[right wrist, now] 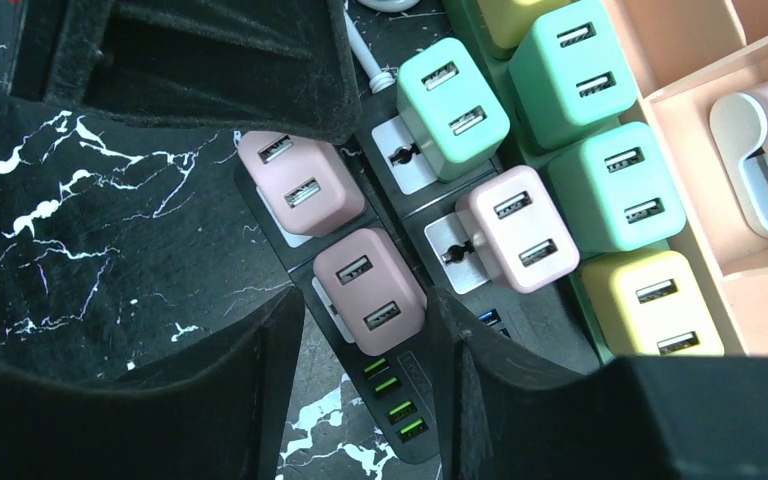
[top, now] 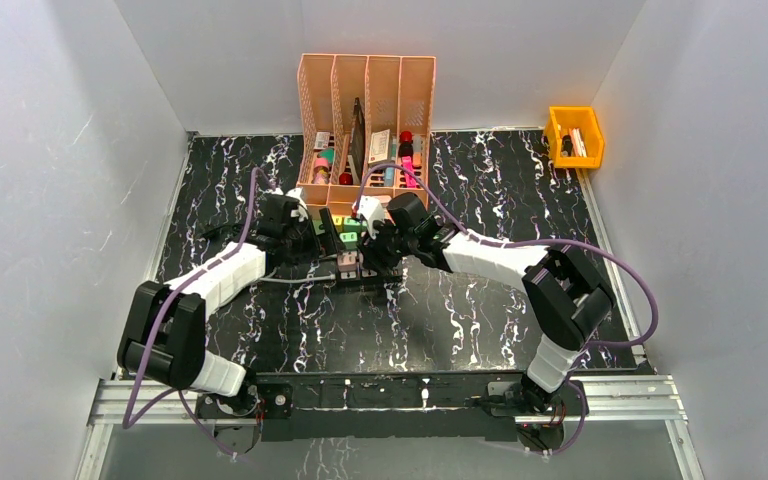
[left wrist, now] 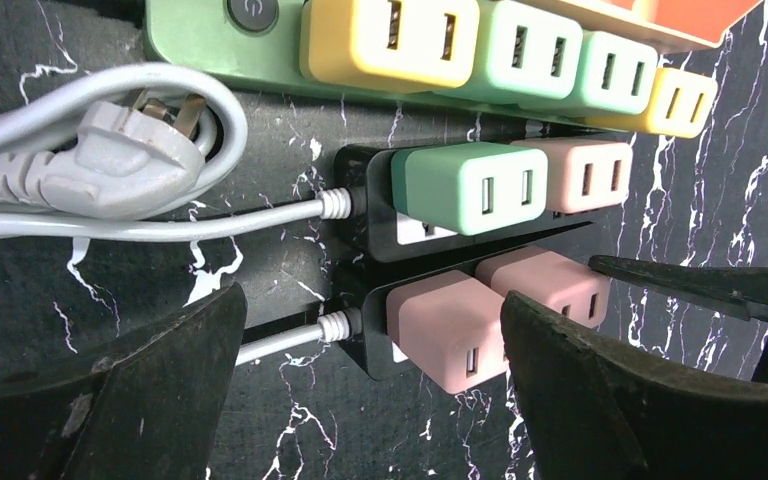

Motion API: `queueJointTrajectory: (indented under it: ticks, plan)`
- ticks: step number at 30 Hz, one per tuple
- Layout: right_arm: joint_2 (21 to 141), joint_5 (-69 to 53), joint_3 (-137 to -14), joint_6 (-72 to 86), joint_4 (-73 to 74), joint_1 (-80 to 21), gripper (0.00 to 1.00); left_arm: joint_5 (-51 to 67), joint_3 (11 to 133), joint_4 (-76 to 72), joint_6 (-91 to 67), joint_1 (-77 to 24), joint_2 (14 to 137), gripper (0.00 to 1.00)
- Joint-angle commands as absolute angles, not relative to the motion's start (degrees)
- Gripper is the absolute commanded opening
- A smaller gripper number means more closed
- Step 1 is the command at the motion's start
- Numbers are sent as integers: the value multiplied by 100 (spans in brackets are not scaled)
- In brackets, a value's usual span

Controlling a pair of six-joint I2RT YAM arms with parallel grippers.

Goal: Pull the plug off the socket

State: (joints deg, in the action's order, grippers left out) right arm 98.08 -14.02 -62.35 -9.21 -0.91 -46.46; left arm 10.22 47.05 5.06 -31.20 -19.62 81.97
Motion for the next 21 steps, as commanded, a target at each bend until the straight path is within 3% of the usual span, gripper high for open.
queueJointTrajectory:
  ticks: [1,15,21]
  plan:
    - [9791,-1711,-6379,-1241,-38,-4632,55,1019,4541,381,-3334,-2001,8191,98]
    - [9939,-1257,-6152,-1664,-512,-4674,71,1209,4368,7,-3728,-2145,8480,98]
    - [10202,-1169,-6256,-1800,-475,-4711,69,1184,4390,0,-3762,-2150,8431,98]
